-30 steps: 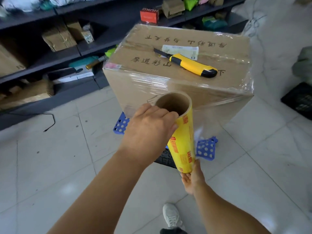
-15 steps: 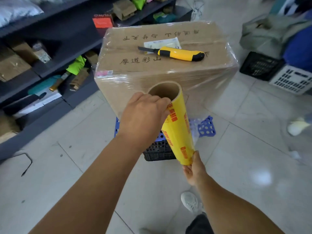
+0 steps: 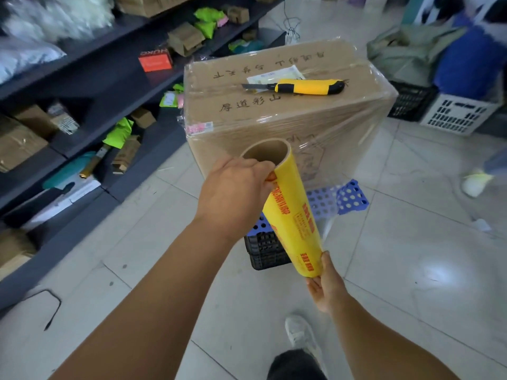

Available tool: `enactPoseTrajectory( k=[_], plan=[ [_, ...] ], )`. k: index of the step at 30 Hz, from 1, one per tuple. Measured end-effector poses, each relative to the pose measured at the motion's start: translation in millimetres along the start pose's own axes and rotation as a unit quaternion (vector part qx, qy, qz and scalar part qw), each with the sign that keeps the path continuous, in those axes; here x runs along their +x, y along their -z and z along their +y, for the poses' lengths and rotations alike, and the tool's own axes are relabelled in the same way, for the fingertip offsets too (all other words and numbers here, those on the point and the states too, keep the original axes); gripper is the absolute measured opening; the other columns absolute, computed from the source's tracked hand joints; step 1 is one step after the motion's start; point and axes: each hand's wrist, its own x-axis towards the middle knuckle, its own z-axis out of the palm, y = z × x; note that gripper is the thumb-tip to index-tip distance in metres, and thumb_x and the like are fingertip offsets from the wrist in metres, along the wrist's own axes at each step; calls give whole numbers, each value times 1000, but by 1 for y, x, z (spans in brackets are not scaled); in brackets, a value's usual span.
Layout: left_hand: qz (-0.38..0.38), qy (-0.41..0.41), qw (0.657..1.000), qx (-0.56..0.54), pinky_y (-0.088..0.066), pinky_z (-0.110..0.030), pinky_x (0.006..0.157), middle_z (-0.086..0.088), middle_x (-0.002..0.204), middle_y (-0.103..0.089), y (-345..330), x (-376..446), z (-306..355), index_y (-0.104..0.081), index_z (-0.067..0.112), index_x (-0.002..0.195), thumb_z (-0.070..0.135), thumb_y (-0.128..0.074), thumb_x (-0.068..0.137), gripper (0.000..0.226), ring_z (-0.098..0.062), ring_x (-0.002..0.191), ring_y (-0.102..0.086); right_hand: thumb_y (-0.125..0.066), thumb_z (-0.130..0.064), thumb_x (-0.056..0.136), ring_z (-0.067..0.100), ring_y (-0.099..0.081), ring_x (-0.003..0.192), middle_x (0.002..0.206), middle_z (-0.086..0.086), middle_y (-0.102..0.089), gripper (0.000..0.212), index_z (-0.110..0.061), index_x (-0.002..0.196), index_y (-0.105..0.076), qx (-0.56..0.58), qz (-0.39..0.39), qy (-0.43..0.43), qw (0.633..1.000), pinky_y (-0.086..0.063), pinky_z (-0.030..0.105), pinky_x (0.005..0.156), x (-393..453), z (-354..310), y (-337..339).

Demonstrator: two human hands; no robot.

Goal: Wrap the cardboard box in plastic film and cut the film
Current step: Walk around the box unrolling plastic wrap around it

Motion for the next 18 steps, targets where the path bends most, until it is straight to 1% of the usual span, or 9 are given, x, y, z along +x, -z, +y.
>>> enactPoseTrajectory(
  k=[2, 6, 10, 12, 15, 17, 18],
  plan=[
    [3, -8, 1000, 3, -27, -29, 74, -2, 66, -64, -1, -3, -9, -68, 11, 85, 21, -65, 79, 11, -26, 63, -58, -49, -59, 88, 18, -57, 106, 122, 4, -63, 55, -21, 128, -54, 2, 6, 1, 1000, -40, 28, 99, -3, 7, -9],
    [-3, -22, 1000, 0, -28, -30, 72, -1, 65, -65, 0, -6, -31, -68, 12, 83, 24, -58, 79, 16, -26, 62, -57, -49, -62, 86, 18, -59, 109, 125, 3, -63, 59, -22, 129, -55, 17, 24, -8, 1000, -42, 25, 93, 0, 20, -30],
    [-19, -50, 999, 2, -27, -28, 73, 2, 67, -64, -1, -6, -58, -66, 16, 82, 25, -56, 82, 14, -23, 64, -56, -50, -61, 87, 18, -58, 110, 128, 4, -61, 60, -20, 130, -53, 47, 39, -6, 998, -42, 26, 96, 3, 32, -60],
    [-26, -69, 997, 1, -28, -28, 74, 3, 68, -64, -2, -6, -71, -65, 16, 81, 27, -54, 83, 17, -22, 65, -56, -50, -57, 89, 19, -57, 115, 129, 5, -59, 58, -17, 131, -52, 57, 43, 2, 997, -41, 27, 98, 2, 35, -78],
    [-43, -84, 995, -18, -30, -30, 74, 2, 69, -65, 0, -3, -89, -66, 15, 81, 29, -50, 83, 21, -23, 66, -57, -48, -57, 90, 20, -54, 121, 132, 4, -58, 58, -19, 133, -51, 82, 46, 2, 996, -39, 26, 99, 4, 42, -97],
    [-53, -97, 994, -22, -31, -31, 75, 2, 70, -65, 2, 1, -100, -65, 16, 81, 30, -50, 84, 21, -22, 67, -57, -47, -60, 89, 19, -56, 118, 132, 2, -58, 60, -22, 134, -50, 93, 49, 4, 994, -40, 26, 96, 4, 47, -108],
    [-57, -104, 993, -22, -31, -31, 76, 2, 71, -66, 4, 3, -106, -66, 16, 82, 30, -50, 84, 21, -22, 67, -58, -47, -62, 88, 19, -57, 114, 130, 1, -58, 61, -23, 134, -50, 101, 52, 6, 993, -41, 25, 93, 5, 50, -113]
  ],
)
